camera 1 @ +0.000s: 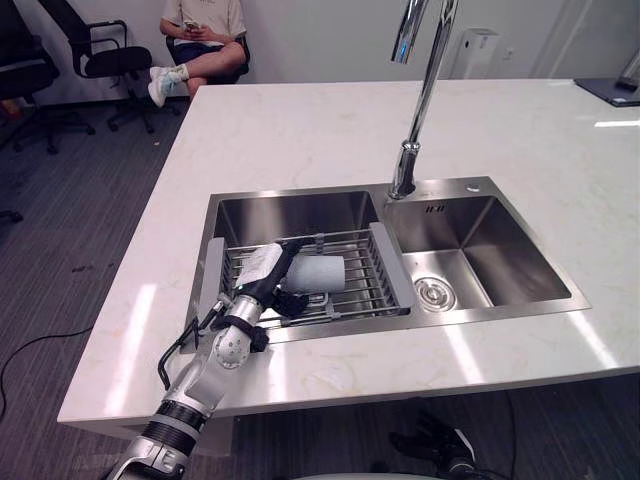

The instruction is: Walk over to the sink, pick up the cup, carry it to the dishwasher, place the cup inside the dishwasher, then close the dishwasher door

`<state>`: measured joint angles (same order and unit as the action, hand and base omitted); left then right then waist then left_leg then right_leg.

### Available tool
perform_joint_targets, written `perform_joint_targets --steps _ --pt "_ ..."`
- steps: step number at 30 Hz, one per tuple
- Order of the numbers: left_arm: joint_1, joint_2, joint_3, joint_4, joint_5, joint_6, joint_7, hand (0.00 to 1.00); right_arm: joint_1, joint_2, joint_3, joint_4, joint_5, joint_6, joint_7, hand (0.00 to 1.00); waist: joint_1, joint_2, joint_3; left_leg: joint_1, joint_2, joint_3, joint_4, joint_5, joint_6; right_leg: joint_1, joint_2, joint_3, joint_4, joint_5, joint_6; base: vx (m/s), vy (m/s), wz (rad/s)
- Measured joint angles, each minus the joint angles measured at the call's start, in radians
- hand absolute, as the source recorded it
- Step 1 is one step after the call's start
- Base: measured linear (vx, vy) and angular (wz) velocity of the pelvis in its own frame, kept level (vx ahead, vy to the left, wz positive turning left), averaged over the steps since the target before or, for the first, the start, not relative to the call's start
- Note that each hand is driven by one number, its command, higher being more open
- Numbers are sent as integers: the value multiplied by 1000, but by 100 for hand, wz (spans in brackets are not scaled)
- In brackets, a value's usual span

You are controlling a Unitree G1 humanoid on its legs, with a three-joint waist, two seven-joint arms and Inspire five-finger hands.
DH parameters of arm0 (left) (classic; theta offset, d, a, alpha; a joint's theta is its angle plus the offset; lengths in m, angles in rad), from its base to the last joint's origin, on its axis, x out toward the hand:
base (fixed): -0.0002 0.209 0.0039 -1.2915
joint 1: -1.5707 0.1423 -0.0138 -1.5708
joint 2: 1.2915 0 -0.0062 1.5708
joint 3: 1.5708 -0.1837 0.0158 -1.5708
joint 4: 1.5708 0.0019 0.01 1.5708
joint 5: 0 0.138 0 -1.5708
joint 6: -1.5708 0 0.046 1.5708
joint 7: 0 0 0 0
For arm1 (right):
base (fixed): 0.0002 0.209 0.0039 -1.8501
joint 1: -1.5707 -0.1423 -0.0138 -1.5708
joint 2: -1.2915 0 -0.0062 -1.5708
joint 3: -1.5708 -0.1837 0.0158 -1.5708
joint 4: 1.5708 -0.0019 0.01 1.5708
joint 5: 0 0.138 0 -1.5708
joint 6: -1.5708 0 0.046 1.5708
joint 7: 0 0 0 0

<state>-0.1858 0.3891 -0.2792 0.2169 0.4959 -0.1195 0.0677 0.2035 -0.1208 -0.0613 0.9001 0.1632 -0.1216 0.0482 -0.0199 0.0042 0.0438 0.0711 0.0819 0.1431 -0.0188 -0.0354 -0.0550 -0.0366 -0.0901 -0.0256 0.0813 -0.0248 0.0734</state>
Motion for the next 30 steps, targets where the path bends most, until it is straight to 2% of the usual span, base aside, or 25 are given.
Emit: perform_joint_targets --steps 7,16,17,23,30 --pt "-17 38 -2 9 18 -5 -5 90 -1 -4 0 0 0 0 0 90 -10 0 1 1 0 -3 -6 0 0 0 0 -3 -10 0 1 0 0 0" --pt "-120 101 -51 77 59 -20 -50 90 -8 -14 2 14 -1 -1 8 90 -26 -3 20 1 -1 -7 -9 0 0 6 1 -2 -18 3 1 0 0 0" --pt "-125 108 -57 77 66 -24 -53 30 -8 -16 3 18 -3 -1 9 90 -27 -3 20 1 -1 -7 -9 0 0 6 1 -2 -19 4 1 0 0 0" --pt "-199 136 -92 107 101 -38 -71 30 -9 -26 10 33 -9 -1 17 90 -43 1 22 1 -2 -8 -7 0 0 16 0 -1 -38 16 1 0 0 0" --pt "-210 151 -104 107 95 -59 -79 30 -7 -37 9 45 -9 -1 18 90 -69 11 29 3 -3 -3 -7 0 0 20 1 7 -52 26 1 -11 2 -3"
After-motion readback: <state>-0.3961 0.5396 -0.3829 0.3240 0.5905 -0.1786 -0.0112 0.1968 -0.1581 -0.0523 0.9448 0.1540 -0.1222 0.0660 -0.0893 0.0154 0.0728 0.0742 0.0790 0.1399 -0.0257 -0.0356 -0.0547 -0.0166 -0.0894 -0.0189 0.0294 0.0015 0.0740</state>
